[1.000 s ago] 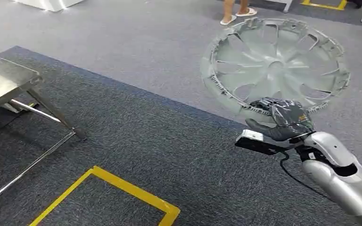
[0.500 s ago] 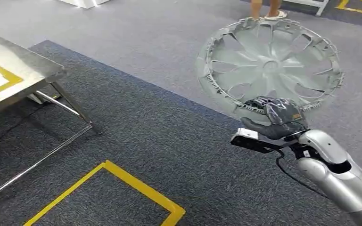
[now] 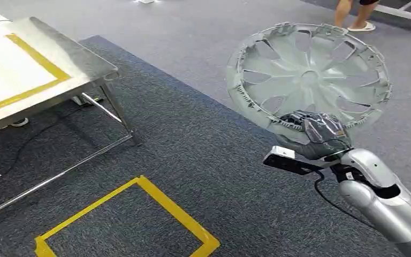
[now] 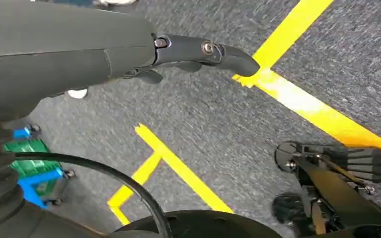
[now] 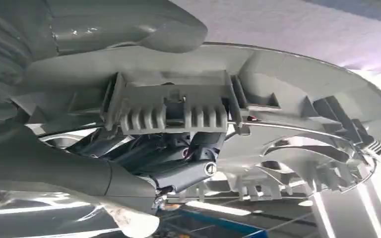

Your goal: Take the parts from the cabinet and place them on the table.

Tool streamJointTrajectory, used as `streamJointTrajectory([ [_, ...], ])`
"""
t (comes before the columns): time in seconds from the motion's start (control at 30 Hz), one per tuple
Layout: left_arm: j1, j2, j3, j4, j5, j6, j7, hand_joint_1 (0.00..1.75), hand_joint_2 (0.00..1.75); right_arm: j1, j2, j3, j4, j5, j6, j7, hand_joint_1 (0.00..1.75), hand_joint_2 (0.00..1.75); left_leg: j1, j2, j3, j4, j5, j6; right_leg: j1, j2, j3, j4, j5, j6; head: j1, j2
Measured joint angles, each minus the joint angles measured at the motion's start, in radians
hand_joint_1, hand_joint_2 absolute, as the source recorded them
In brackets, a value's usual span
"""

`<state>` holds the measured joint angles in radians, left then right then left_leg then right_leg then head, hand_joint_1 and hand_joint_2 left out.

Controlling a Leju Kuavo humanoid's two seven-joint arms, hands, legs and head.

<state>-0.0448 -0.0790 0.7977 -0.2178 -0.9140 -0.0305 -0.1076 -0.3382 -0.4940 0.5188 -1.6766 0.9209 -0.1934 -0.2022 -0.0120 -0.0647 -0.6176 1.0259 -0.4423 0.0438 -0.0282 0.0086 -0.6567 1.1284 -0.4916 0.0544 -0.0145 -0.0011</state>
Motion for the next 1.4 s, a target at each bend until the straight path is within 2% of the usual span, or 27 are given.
streamJointTrajectory([
  [0.03,-0.002,0.004,0.000,0.000,0.000,0.000,-0.002,0.00,1.75,0.000,-0.001,-0.001,0.001,-0.008,0.001,-0.001,1.75,1.75,-0.002,-0.025,-0.019,0.024,-0.006,-0.013,-0.009,0.055,0.044,-0.076,-0.002,-0.004,-0.001,0.000],
  [0.13,0.006,0.004,0.000,0.000,0.000,0.000,-0.003,0.00,1.75,0.000,-0.001,-0.004,0.001,-0.017,0.002,0.001,1.75,1.75,0.004,-0.048,-0.021,0.016,0.000,-0.026,-0.002,0.033,0.047,-0.078,-0.002,-0.018,0.000,0.000],
  [0.17,0.007,0.006,0.000,0.000,0.000,0.002,-0.003,0.00,1.75,-0.003,-0.002,-0.010,0.000,-0.020,0.002,0.002,1.75,1.75,0.004,-0.031,-0.025,0.026,-0.010,-0.031,-0.007,0.019,0.052,-0.082,0.001,-0.026,0.001,0.000],
  [0.23,0.005,0.004,0.000,0.000,0.000,0.004,-0.004,0.00,1.75,-0.003,-0.004,-0.018,0.000,-0.026,0.003,0.003,1.75,1.75,0.003,0.035,-0.067,0.122,-0.066,-0.045,-0.004,-0.001,0.057,-0.082,-0.004,-0.038,-0.010,0.000],
  [0.3,0.003,0.002,0.000,0.000,-0.001,0.004,-0.005,0.00,1.75,-0.004,-0.009,-0.023,0.000,-0.027,0.005,0.003,1.75,1.75,0.010,0.054,-0.140,0.277,-0.132,-0.050,0.001,-0.023,0.060,-0.082,-0.007,-0.042,-0.009,0.000],
  [0.33,0.003,0.002,0.000,0.000,-0.002,0.004,-0.005,0.00,1.75,-0.004,-0.009,-0.025,0.000,-0.028,0.006,0.002,1.75,1.75,0.012,0.054,-0.163,0.325,-0.142,-0.050,0.002,-0.034,0.061,-0.082,-0.009,-0.043,-0.010,0.000],
  [0.37,0.004,0.002,0.000,0.000,-0.002,0.004,-0.005,0.00,1.75,-0.004,-0.009,-0.026,0.000,-0.029,0.007,0.002,1.75,1.75,0.012,0.055,-0.160,0.319,-0.127,-0.049,0.003,-0.045,0.064,-0.082,-0.011,-0.043,-0.010,0.000],
  [0.43,0.006,0.002,0.000,0.000,-0.002,0.004,-0.006,0.00,1.75,-0.004,-0.010,-0.029,-0.002,-0.031,0.011,0.001,1.75,1.75,0.010,0.061,-0.095,0.188,-0.049,-0.040,0.005,-0.066,0.071,-0.082,-0.016,-0.040,-0.009,0.000],
  [0.47,0.005,0.002,0.000,0.000,-0.003,0.004,-0.006,0.00,1.75,-0.005,-0.010,-0.031,-0.003,-0.032,0.012,0.001,1.75,1.75,0.006,0.077,-0.047,0.096,-0.009,-0.033,0.005,-0.076,0.076,-0.082,-0.019,-0.038,-0.010,0.000],
  [0.5,0.004,0.002,0.000,0.000,-0.005,0.004,-0.006,0.00,1.75,-0.006,-0.011,-0.033,-0.005,-0.032,0.013,0.001,1.75,1.75,-0.005,0.125,-0.017,0.033,-0.008,-0.026,0.005,-0.085,0.079,-0.084,-0.022,-0.036,-0.009,0.000],
  [0.53,0.002,0.002,0.000,0.000,-0.005,0.004,-0.006,0.00,1.75,-0.006,-0.013,-0.034,-0.005,-0.032,0.013,0.001,1.75,1.75,-0.016,0.135,-0.012,0.019,-0.012,-0.021,0.011,-0.093,0.078,-0.083,-0.025,-0.030,-0.010,0.000],
  [0.63,0.006,0.004,0.000,0.000,-0.006,0.004,-0.009,0.00,1.75,-0.006,-0.016,-0.033,-0.006,-0.032,0.014,-0.002,1.75,1.75,-0.021,0.100,-0.018,0.014,-0.007,-0.012,0.008,-0.123,0.088,-0.097,-0.023,-0.016,-0.009,0.000],
  [0.67,0.006,0.005,0.000,0.000,-0.008,0.005,-0.010,0.00,1.75,-0.006,-0.016,-0.034,-0.009,-0.032,0.014,-0.001,1.75,1.75,-0.009,0.091,-0.004,-0.003,0.002,-0.002,0.005,-0.116,0.087,-0.096,-0.032,-0.007,-0.008,0.000],
  [0.73,0.004,0.003,0.000,0.000,-0.008,0.011,-0.013,0.00,1.75,-0.008,-0.022,-0.035,-0.010,-0.034,0.014,-0.002,1.75,1.75,-0.007,0.074,0.000,-0.010,0.005,0.006,0.003,-0.035,0.052,-0.023,-0.077,-0.012,-0.005,0.000],
  [0.8,0.000,0.000,0.000,0.000,-0.007,0.014,-0.019,0.00,1.75,-0.005,-0.027,-0.035,-0.010,-0.034,0.014,-0.002,1.75,1.75,-0.007,0.049,0.000,-0.010,0.004,0.008,0.003,-0.011,-0.032,0.138,-0.139,-0.009,0.000,0.000],
  [0.83,-0.001,-0.002,0.000,0.000,-0.007,0.014,-0.020,0.00,1.75,-0.004,-0.027,-0.035,-0.010,-0.034,0.015,-0.003,1.75,1.75,-0.007,0.036,0.000,-0.009,0.004,0.009,0.006,-0.010,-0.071,0.198,-0.151,-0.008,0.000,0.000],
  [0.87,0.000,-0.002,0.000,0.000,-0.007,0.014,-0.021,0.00,1.75,-0.003,-0.027,-0.035,-0.010,-0.034,0.016,-0.005,1.75,1.75,-0.007,0.024,0.001,-0.008,0.003,0.009,0.006,-0.010,-0.086,0.208,-0.137,-0.007,0.001,0.000],
  [0.9,0.000,-0.003,0.000,0.000,-0.007,0.014,-0.021,0.00,1.75,-0.003,-0.027,-0.035,-0.010,-0.034,0.019,-0.005,1.75,1.75,-0.006,0.011,0.002,-0.006,0.002,0.008,0.005,-0.010,-0.076,0.170,-0.100,-0.006,0.001,0.000],
  [0.97,0.000,-0.006,0.000,0.000,-0.007,0.013,-0.021,0.00,1.75,-0.004,-0.027,-0.035,-0.010,-0.035,0.021,-0.005,1.75,1.75,-0.002,-0.017,0.003,0.001,-0.003,0.002,-0.001,0.007,-0.003,-0.004,0.004,-0.003,0.001,0.000],
  [1.0,0.000,-0.006,0.000,0.000,-0.007,0.013,-0.022,0.00,1.75,-0.005,-0.029,-0.035,-0.010,-0.036,0.022,-0.005,1.75,1.75,0.000,-0.028,0.000,0.008,-0.008,-0.005,-0.008,0.049,0.024,-0.068,0.016,0.001,0.001,0.000],
  [1.03,-0.003,-0.005,0.000,0.000,-0.007,0.013,-0.023,0.00,1.75,-0.005,-0.029,-0.034,-0.010,-0.036,0.024,-0.005,1.75,1.75,-0.004,-0.041,-0.013,0.020,-0.010,-0.010,-0.013,0.083,0.047,-0.086,0.000,0.000,0.001,0.000],
  [1.13,0.002,-0.005,0.000,0.000,-0.008,0.013,-0.024,0.00,1.75,-0.006,-0.031,-0.032,-0.011,-0.047,0.031,-0.012,1.75,1.75,0.005,-0.072,-0.019,0.014,-0.001,-0.022,-0.003,0.051,0.044,-0.081,0.001,-0.013,0.000,0.000],
  [1.17,0.003,-0.004,0.000,0.000,-0.009,0.013,-0.024,0.00,1.75,-0.009,-0.031,-0.032,-0.011,-0.053,0.034,-0.013,1.75,1.75,0.005,-0.084,-0.021,0.017,-0.004,-0.025,-0.010,0.038,0.049,-0.086,0.003,-0.020,-0.002,0.000],
  [1.23,0.005,-0.004,0.000,0.000,-0.011,0.013,-0.024,0.00,1.75,-0.011,-0.031,-0.032,-0.013,-0.059,0.037,-0.014,1.75,1.75,-0.001,0.012,-0.044,0.076,-0.042,-0.039,-0.005,0.013,0.060,-0.089,-0.001,-0.033,-0.011,0.000],
  [1.27,0.002,-0.004,0.000,0.000,-0.012,0.012,-0.024,0.00,1.75,-0.011,-0.031,-0.032,-0.015,-0.061,0.037,-0.015,1.75,1.75,0.003,0.039,-0.079,0.149,-0.079,-0.044,-0.002,0.000,0.063,-0.089,-0.003,-0.036,-0.009,0.000],
  [1.33,-0.001,-0.006,0.000,0.000,-0.013,0.012,-0.024,0.00,1.75,-0.013,-0.031,-0.032,-0.016,-0.062,0.037,-0.018,1.75,1.75,0.010,0.054,-0.157,0.308,-0.139,-0.047,0.004,-0.028,0.067,-0.089,-0.009,-0.042,-0.010,0.000],
  [1.4,0.000,-0.006,0.000,0.000,-0.018,0.012,-0.027,0.00,1.75,-0.015,-0.031,-0.031,-0.016,-0.062,0.039,-0.021,1.75,1.75,0.010,0.054,-0.161,0.311,-0.111,-0.045,0.006,-0.054,0.074,-0.089,-0.015,-0.042,-0.010,0.000],
])
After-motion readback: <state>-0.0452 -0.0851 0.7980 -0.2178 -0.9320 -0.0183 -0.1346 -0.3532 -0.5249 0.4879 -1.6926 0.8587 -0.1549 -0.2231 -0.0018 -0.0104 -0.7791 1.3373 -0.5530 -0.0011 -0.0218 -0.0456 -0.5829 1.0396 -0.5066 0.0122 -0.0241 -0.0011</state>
